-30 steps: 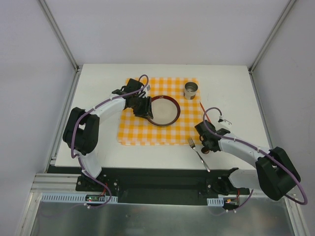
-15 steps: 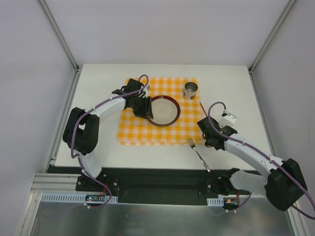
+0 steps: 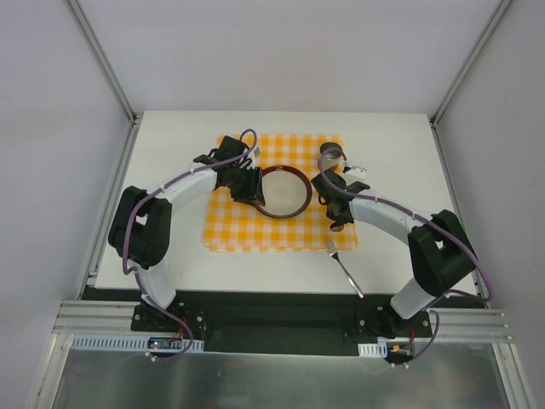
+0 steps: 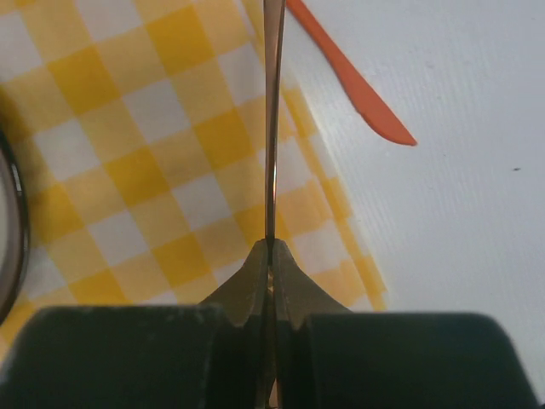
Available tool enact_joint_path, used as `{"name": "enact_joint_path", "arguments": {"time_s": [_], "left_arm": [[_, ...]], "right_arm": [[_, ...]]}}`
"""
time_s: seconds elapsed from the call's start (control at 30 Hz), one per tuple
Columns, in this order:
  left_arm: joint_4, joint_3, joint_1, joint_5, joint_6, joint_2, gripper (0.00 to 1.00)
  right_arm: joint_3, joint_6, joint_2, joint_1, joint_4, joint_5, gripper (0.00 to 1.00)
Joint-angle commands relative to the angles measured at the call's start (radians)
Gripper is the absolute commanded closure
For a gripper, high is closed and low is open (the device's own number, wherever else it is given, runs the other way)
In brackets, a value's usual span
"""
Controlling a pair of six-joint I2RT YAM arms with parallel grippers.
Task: Set the dinner table for one person
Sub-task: Place the spoon on the napkin.
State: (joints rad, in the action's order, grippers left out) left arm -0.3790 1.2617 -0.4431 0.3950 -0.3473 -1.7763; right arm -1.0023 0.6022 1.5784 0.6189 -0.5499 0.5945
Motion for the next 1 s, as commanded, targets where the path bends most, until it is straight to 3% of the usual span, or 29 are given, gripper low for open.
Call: {"name": "enact_joint_path", "arguments": {"time_s": [0.0, 0.8, 0.97], "left_arm": [[-0.006, 0.025, 0.020, 0.007, 0.022, 0.026, 0.61], [-0.008, 0.005, 0.047, 0.004, 0.027, 0.014, 0.61], [-0.008, 0.004, 0.047, 0.008, 0.025, 0.020, 0.61]], "right_arm": [[-0.110, -0.073, 0.067, 0.002, 0.018, -0.028, 0.99], [-0.303, -0.203, 0.325, -0.013, 0.056, -0.177, 0.99], [-0.311, -0.237, 0.293, -0.013, 0.021, -0.138, 0.77]]}}
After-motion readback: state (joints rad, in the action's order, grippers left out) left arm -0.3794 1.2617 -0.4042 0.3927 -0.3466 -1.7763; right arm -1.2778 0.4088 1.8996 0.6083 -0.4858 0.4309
